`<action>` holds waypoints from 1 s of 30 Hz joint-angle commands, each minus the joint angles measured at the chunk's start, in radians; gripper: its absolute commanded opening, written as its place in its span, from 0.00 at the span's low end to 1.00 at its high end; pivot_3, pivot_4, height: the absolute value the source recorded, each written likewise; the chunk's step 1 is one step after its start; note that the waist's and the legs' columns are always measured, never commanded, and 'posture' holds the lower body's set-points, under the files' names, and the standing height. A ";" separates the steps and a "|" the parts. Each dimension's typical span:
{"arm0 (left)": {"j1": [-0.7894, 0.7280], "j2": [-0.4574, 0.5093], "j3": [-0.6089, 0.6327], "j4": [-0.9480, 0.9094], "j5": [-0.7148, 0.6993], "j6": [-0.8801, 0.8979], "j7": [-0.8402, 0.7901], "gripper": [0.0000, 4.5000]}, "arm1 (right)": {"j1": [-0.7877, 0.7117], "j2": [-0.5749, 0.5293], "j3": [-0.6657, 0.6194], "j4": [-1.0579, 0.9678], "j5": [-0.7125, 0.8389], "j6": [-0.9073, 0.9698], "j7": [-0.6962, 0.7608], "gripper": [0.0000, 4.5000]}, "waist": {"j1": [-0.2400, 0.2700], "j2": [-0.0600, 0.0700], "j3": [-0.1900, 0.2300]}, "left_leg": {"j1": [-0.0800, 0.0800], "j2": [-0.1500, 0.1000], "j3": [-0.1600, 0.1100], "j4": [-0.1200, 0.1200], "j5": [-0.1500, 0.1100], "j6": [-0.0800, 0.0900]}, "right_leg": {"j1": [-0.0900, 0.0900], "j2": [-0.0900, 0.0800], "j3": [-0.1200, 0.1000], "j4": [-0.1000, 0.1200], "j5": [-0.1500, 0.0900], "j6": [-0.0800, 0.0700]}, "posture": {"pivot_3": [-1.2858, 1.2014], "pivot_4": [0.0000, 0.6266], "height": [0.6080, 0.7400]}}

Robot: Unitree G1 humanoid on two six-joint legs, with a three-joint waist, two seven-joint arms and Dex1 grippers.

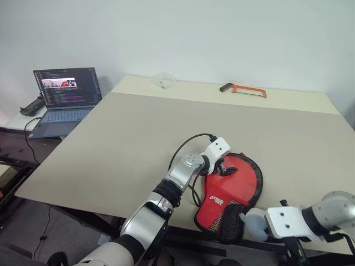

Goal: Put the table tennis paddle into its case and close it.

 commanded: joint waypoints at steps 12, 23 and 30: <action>0.040 0.219 0.106 -0.339 -0.184 0.093 -0.365 0.91 | -0.165 -0.010 -0.143 0.217 0.155 0.069 0.082 0.95 | -0.049 0.006 0.031 | 0.000 0.001 0.000 0.001 0.001 0.001 | -0.002 0.001 0.002 0.005 0.000 0.000 | 0.52 0.24 1.00; 0.076 0.565 0.260 -0.575 -0.352 0.107 -0.610 0.91 | -0.363 0.116 -0.298 0.355 0.306 0.226 -0.081 0.99 | -0.048 0.007 0.050 | -0.010 0.001 0.001 0.001 0.001 0.000 | -0.011 0.001 0.002 0.007 0.002 -0.005 | 0.52 0.24 1.00; 0.148 0.626 0.276 -0.699 -0.394 0.177 -0.591 0.91 | -0.623 0.437 -0.181 0.551 0.210 0.545 -0.486 0.99 | -0.043 0.008 0.053 | -0.014 0.002 0.001 0.005 0.003 -0.001 | -0.022 0.002 0.003 0.023 0.001 -0.008 | 0.52 0.24 1.00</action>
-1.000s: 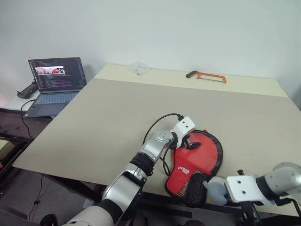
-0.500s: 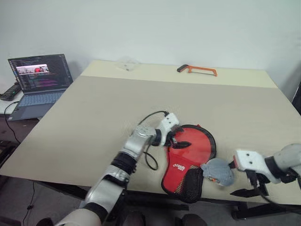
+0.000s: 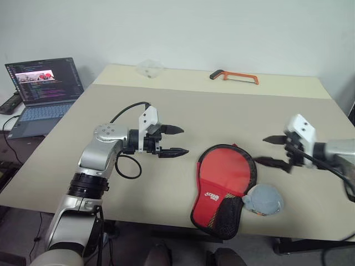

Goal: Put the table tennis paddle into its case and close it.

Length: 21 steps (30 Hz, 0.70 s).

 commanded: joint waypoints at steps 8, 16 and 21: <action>0.066 0.037 0.034 -0.194 -0.092 0.108 0.033 0.91 | -0.057 0.138 -0.018 0.114 0.013 0.259 -0.198 0.99 | 0.002 0.002 0.001 | -0.006 0.000 0.000 0.003 0.000 0.001 | -0.005 0.000 0.000 0.001 0.000 0.000 | 0.52 0.24 1.00; 0.081 0.060 0.024 -0.212 -0.105 0.115 0.050 0.91 | -0.055 0.180 -0.008 0.124 0.040 0.250 -0.207 0.56 | -0.001 0.002 0.001 | -0.006 0.001 0.000 0.004 0.000 0.001 | -0.005 0.001 0.000 0.002 0.000 0.000 | 0.52 0.24 1.00; 0.084 0.057 0.018 -0.201 -0.097 0.104 0.060 0.91 | -0.087 0.194 0.013 0.129 0.030 0.199 -0.212 0.18 | -0.004 0.002 0.001 | -0.006 0.001 0.000 0.005 0.000 0.001 | -0.005 0.002 0.000 0.003 0.000 0.000 | 0.52 0.24 1.00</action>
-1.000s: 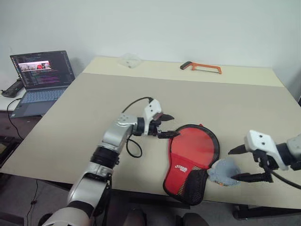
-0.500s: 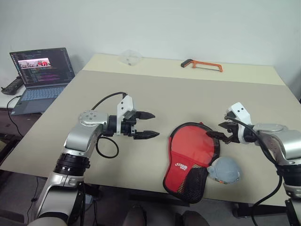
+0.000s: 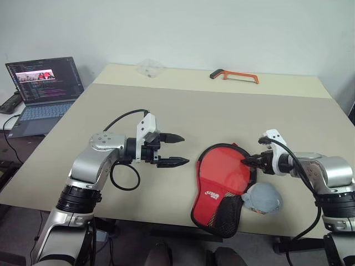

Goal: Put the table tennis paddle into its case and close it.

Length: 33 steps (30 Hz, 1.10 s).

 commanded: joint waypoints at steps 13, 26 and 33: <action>-0.008 -0.007 -0.024 -0.021 0.005 -0.037 0.024 0.91 | -0.192 0.126 0.173 0.177 -0.139 -0.298 -0.007 0.01 | -0.011 0.001 0.001 | 0.000 0.005 0.002 0.003 0.000 0.000 | -0.007 0.006 0.004 0.011 0.000 -0.002 | 0.52 0.24 1.00; -0.014 -0.035 -0.055 -0.020 0.014 -0.044 0.031 0.91 | -0.255 0.157 0.204 0.302 -0.211 -0.379 0.040 0.01 | -0.023 0.001 0.001 | 0.000 0.006 0.002 0.004 0.001 0.000 | -0.008 0.007 0.005 0.014 0.001 -0.003 | 0.52 0.24 1.00; -0.066 -0.125 -0.089 0.112 0.088 -0.123 0.093 0.91 | -0.221 0.114 0.159 0.116 -0.139 -0.260 0.079 0.44 | -0.018 0.002 0.001 | 0.000 0.006 0.002 0.004 0.001 0.001 | -0.009 0.007 0.005 0.014 0.001 -0.003 | 0.52 0.24 1.00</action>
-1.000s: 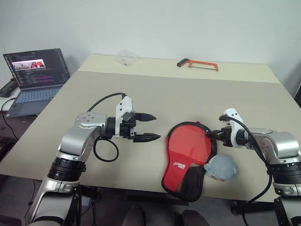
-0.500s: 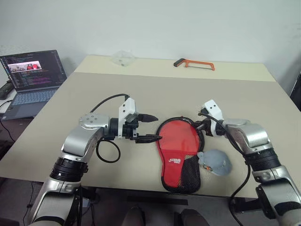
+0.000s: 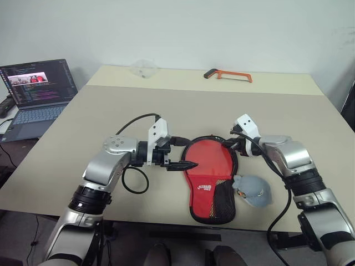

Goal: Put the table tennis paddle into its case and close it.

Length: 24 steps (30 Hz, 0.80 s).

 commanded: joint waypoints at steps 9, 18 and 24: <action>-0.150 -0.242 -0.084 0.343 0.181 -0.295 0.140 0.91 | 0.070 -0.210 -0.201 -0.399 0.229 0.234 0.132 0.99 | 0.025 0.000 0.000 | -0.001 -0.001 0.000 0.000 0.000 0.000 | 0.000 -0.001 -0.001 -0.001 0.000 0.000 | 0.52 0.24 1.00; -0.164 -0.379 -0.145 0.584 0.298 -0.483 0.203 0.91 | 0.351 -0.430 -0.346 -0.612 0.457 0.298 0.322 0.99 | 0.021 0.000 0.001 | -0.002 -0.003 0.000 0.000 0.000 0.000 | 0.001 -0.002 -0.001 -0.003 0.000 0.000 | 0.52 0.24 1.00; -0.174 -0.412 -0.168 0.716 0.356 -0.524 0.212 0.91 | 0.464 -0.478 -0.357 -0.694 0.505 0.322 0.285 0.99 | 0.017 0.000 0.001 | 0.000 -0.002 -0.001 0.001 0.000 0.000 | 0.002 -0.001 -0.001 -0.002 -0.002 0.004 | 0.52 0.24 1.00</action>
